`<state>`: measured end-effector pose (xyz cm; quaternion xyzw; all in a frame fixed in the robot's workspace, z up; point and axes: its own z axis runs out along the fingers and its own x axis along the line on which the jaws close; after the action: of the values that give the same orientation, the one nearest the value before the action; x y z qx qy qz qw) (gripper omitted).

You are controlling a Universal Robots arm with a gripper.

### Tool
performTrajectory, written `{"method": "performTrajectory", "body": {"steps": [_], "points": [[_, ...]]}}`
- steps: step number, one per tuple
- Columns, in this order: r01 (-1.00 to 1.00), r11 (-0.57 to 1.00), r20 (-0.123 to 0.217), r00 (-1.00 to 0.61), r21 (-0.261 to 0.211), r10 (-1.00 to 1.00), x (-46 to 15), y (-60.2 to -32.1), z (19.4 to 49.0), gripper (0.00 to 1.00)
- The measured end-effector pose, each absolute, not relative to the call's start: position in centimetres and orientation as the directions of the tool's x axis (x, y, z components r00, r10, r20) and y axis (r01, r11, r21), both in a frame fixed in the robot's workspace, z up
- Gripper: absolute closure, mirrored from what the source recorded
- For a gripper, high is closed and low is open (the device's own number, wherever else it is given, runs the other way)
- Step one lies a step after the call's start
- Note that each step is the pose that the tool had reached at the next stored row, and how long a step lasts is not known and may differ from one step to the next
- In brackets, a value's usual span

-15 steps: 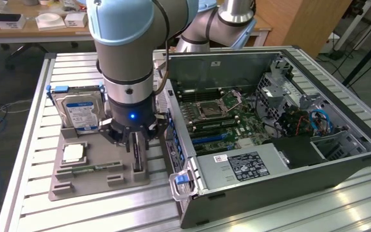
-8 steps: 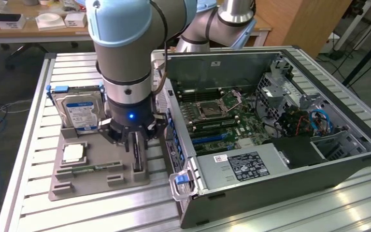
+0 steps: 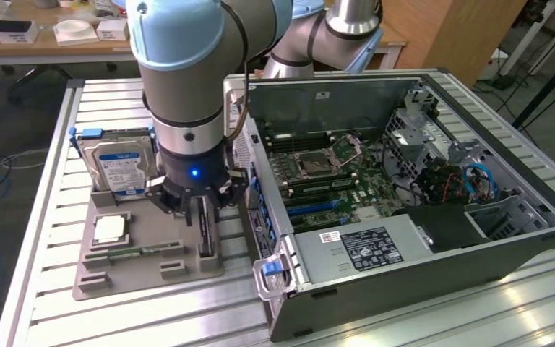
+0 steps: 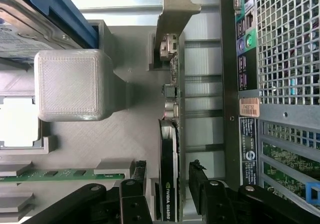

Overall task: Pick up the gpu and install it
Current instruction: 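Pick up the gpu and move the gpu toward the slot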

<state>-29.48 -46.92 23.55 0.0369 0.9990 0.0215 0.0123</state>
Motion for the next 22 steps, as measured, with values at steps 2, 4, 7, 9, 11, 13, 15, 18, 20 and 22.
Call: {"method": "performTrajectory", "body": {"steps": [2,4,7,9,11,13,15,18,20,22], "points": [[0.073,0.996,-0.023,-0.997,0.044,0.074,-29.48,-46.92,23.49,0.53],[0.073,0.996,-0.023,-0.997,0.044,0.074,-29.48,-46.92,23.44,0.53],[0.073,0.996,-0.023,-0.997,0.044,0.074,-29.48,-46.92,23.29,0.53],[0.073,0.996,-0.023,-0.997,0.044,0.074,-29.48,-46.92,23.27,0.53],[0.073,0.996,-0.023,-0.997,0.044,0.074,-29.48,-46.92,23.26,0.53],[0.073,0.996,-0.023,-0.997,0.044,0.074,-29.48,-46.92,23.25,0.53],[0.073,0.996,-0.023,-0.997,0.044,0.074,-29.48,-46.92,23.25,0.53],[0.073,0.996,-0.023,-0.997,0.044,0.074,-29.48,-46.92,23.25,0.54],[0.073,0.996,-0.023,-0.997,0.044,0.074,-29.48,-46.92,23.25,0.61],[0.073,0.996,-0.023,-0.997,0.044,0.075,-29.46,-46.91,23.24,0.61]]}}
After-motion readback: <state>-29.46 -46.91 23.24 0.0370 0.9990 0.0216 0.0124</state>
